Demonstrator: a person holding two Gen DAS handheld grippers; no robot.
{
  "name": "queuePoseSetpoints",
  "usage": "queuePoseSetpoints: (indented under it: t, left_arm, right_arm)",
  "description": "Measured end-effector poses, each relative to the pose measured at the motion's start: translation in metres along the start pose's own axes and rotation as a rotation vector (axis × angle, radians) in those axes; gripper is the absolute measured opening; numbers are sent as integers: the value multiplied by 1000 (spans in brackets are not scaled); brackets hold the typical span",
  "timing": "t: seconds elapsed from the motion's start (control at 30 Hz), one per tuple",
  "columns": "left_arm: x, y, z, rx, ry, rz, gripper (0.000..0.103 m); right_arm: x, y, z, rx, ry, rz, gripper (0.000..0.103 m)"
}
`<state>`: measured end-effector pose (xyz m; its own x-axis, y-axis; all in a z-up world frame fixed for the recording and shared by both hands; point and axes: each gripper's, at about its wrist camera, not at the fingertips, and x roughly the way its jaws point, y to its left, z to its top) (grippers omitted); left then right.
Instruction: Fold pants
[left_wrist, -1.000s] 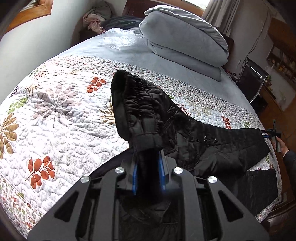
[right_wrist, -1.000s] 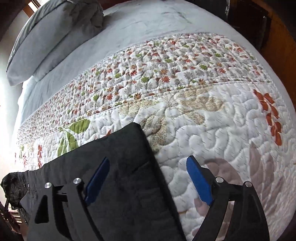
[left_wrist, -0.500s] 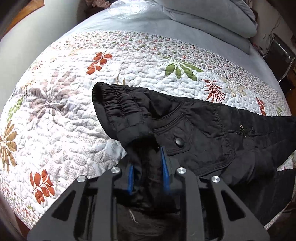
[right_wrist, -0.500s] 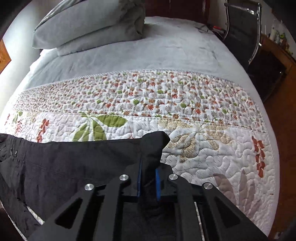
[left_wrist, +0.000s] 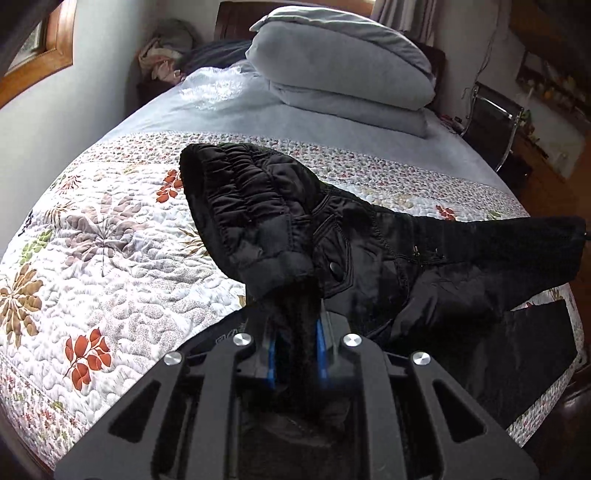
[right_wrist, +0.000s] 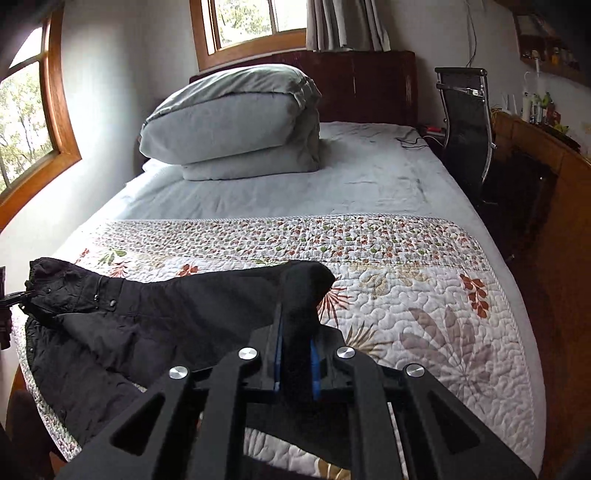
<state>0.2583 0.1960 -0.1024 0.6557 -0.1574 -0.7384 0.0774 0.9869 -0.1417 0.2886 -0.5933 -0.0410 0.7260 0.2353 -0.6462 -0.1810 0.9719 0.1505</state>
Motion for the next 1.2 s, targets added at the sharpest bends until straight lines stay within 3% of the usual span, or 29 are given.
queuePoseSetpoints:
  t: [0.2,0.47,0.63,0.73,0.8,0.9,1.03,1.2]
  left_arm:
    - [-40,1,-52,4,-110,-17,15]
    - [-50,10,-98,-47,-117,-11,17]
    - [-59,13,-124,-41,-92,20,25]
    - [-71,15,-140,-49,-84,90,47]
    - [-85,20,-152,-83,-88,133,82]
    - [-107,28,-170,-150,-74,165,91]
    - [-123,32,-196,-226,18,120,92]
    - [-137,23,-222,-391,22,-135,92]
  right_arm:
    - [-73,-14,-77,154,-120,62,11]
    - [-126,-41,-192,410,-179,68,11]
    - [-130,-54,-248,536,-151,32,11]
    - [-126,-59,-273,593,-126,29,12]
    - [-121,-61,-285,612,-97,14,16]
    - [-119,-61,-299,625,-48,-48,31]
    - [-136,-58,-312,649,-39,-132,49]
    - [-162,-48,-322,676,-65,-154,52]
